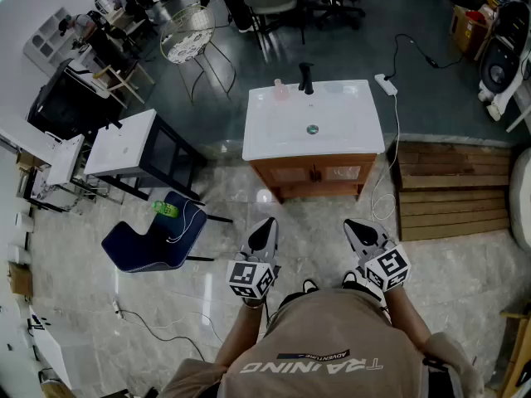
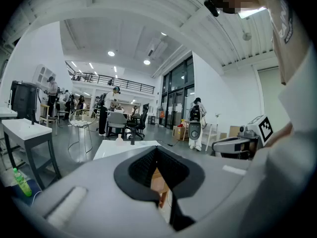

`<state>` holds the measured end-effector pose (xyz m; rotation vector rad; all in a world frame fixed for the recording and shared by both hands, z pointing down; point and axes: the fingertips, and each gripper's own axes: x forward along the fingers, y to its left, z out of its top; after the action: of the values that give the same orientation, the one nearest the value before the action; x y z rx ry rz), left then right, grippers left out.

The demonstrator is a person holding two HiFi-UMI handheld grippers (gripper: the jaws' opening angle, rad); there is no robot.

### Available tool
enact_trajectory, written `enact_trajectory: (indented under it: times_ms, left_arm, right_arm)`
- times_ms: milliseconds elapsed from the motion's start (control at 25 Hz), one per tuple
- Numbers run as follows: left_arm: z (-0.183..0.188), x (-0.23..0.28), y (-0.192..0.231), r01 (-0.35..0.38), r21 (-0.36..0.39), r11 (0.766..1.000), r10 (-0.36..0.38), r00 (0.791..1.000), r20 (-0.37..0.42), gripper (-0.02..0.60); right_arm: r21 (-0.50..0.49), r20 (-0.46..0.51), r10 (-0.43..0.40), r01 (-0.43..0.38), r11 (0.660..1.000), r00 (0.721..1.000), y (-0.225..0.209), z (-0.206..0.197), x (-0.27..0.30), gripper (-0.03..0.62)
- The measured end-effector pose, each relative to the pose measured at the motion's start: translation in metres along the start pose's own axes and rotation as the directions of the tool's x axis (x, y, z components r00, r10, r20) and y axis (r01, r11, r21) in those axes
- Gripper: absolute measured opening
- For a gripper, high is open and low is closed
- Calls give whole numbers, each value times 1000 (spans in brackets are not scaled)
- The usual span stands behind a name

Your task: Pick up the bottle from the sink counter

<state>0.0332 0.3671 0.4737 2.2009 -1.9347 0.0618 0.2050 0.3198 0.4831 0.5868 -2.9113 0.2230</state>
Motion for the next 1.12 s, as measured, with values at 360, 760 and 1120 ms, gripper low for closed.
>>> enact_trajectory:
  times_ms: [360, 760, 1120]
  left_arm:
    - [-13, 7, 26, 111, 17, 994, -110, 994, -18, 8]
    - [-46, 24, 64, 73, -156, 985, -81, 996, -45, 8]
    - [-3, 76, 79, 6, -70, 998, -12, 997, -77, 8]
  right_arm:
    - [24, 60, -91, 90, 996, 994, 5, 14, 36, 6]
    - [37, -33, -67, 68, 997, 997, -1, 2, 59, 8]
    - [31, 11, 13, -13, 999, 1000, -62, 5, 113, 8]
